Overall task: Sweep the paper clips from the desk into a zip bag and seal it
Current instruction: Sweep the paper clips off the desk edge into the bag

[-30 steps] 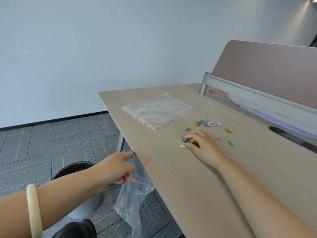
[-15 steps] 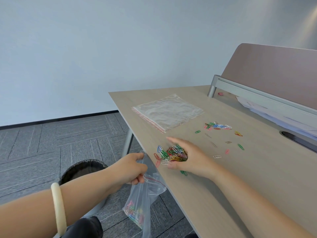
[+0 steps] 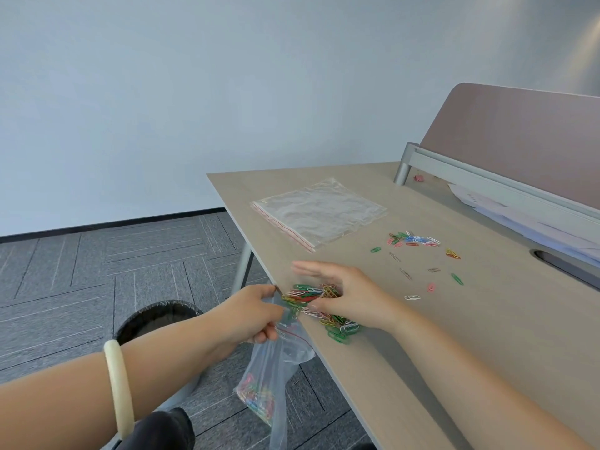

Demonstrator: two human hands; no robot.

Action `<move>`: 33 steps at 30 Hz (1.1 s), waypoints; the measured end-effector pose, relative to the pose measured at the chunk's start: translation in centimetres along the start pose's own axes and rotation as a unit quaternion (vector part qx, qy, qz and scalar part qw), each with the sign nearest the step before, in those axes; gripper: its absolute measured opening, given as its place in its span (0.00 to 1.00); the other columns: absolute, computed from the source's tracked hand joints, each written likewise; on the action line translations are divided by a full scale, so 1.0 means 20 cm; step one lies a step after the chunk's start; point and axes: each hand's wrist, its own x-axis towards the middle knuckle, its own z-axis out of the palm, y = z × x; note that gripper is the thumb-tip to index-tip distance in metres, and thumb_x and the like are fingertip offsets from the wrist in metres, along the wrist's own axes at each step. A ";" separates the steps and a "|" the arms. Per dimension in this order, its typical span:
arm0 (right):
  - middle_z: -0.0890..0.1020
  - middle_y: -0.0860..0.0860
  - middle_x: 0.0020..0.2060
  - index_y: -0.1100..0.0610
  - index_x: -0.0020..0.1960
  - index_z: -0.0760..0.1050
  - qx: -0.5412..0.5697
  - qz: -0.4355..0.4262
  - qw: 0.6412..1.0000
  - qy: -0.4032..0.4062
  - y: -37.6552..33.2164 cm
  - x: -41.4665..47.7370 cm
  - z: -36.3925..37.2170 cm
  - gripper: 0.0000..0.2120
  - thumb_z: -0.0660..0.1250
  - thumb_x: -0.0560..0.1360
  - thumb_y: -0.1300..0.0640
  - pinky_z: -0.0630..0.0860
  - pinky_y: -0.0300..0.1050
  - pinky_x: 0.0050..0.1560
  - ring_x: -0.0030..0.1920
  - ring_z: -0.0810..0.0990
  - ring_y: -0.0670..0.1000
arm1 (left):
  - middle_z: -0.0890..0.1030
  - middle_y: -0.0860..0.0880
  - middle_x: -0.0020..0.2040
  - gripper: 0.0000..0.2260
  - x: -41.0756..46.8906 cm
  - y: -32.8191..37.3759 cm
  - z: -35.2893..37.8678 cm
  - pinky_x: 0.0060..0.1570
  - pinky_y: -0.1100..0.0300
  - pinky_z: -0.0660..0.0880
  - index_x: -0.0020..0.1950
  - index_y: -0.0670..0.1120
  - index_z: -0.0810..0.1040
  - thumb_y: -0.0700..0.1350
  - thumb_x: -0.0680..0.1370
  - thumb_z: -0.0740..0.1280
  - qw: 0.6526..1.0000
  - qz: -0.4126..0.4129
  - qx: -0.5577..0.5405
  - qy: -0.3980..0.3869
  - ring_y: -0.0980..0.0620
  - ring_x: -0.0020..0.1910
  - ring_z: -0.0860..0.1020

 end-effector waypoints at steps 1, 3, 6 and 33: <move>0.72 0.39 0.66 0.40 0.67 0.66 -0.014 0.008 1.000 0.003 0.00 -0.02 -0.04 0.32 0.73 0.68 0.59 0.61 0.26 0.64 0.62 0.66 0.27 | 0.73 0.49 0.20 0.18 0.00 0.00 0.00 0.28 0.63 0.64 0.56 0.56 0.69 0.34 0.74 0.58 1.000 0.000 -0.002 0.000 0.54 0.23 0.66; 0.67 0.35 0.67 0.40 0.69 0.62 -0.025 0.032 0.999 -0.018 0.02 -0.08 -0.11 0.38 0.76 0.65 0.56 0.57 0.15 0.56 0.58 0.60 0.19 | 0.74 0.50 0.20 0.18 0.00 -0.01 0.00 0.28 0.63 0.64 0.55 0.56 0.69 0.34 0.74 0.57 1.000 0.000 -0.002 -0.002 0.53 0.23 0.67; 0.58 0.36 0.71 0.42 0.73 0.54 -0.068 0.051 0.993 -0.085 0.06 -0.14 -0.11 0.46 0.77 0.63 0.53 0.53 0.25 0.67 0.67 0.55 0.27 | 0.74 0.49 0.20 0.17 0.00 -0.01 0.00 0.28 0.63 0.64 0.51 0.57 0.70 0.34 0.74 0.57 1.000 -0.002 -0.001 -0.002 0.54 0.22 0.66; 0.51 0.43 0.75 0.45 0.74 0.49 -0.190 0.085 0.973 -0.102 0.17 -0.15 -0.18 0.48 0.74 0.64 0.43 0.45 0.39 0.72 0.74 0.43 0.42 | 0.75 0.50 0.20 0.29 0.00 -0.02 -0.04 0.20 0.69 0.66 0.75 0.47 0.61 0.35 0.74 0.58 1.000 -0.013 0.019 0.011 0.57 0.18 0.67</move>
